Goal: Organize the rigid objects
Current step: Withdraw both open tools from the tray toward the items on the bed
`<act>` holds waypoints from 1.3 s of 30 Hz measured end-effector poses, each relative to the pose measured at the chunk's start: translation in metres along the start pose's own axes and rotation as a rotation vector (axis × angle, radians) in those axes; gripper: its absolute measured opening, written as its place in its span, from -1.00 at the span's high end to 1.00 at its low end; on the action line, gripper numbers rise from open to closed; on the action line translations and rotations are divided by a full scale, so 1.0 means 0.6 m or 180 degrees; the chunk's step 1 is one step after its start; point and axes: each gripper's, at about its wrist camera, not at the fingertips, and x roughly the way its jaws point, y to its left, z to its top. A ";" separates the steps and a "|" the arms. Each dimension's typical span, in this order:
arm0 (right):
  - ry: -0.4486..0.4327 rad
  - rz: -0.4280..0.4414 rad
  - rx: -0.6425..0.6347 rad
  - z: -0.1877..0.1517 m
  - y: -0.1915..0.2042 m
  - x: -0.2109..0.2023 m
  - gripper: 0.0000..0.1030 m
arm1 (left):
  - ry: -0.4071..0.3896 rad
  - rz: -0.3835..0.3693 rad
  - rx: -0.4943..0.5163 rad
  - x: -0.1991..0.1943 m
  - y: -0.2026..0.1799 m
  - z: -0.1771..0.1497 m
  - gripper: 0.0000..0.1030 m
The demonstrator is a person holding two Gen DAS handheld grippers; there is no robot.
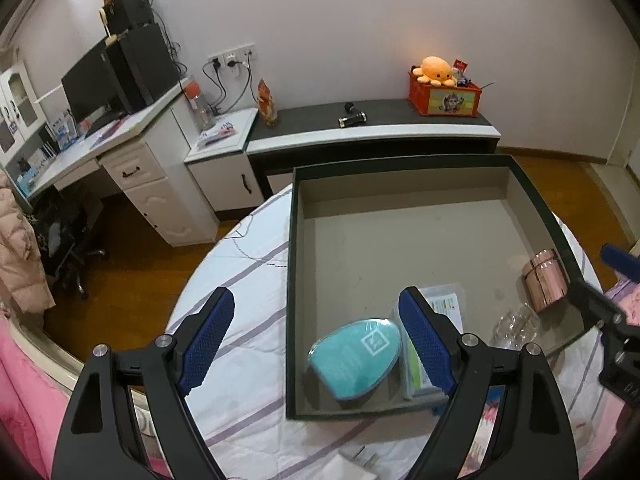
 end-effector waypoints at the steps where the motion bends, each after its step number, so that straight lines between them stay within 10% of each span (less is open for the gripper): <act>1: -0.0023 -0.0009 0.0006 0.000 0.000 -0.009 -0.42 | -0.0016 0.0020 0.0007 -0.007 0.001 -0.003 -0.67; 39: -0.1186 -0.0439 0.0103 -0.182 0.061 -0.392 -0.55 | -0.1142 -0.0175 -0.0148 -0.363 0.006 -0.243 -0.81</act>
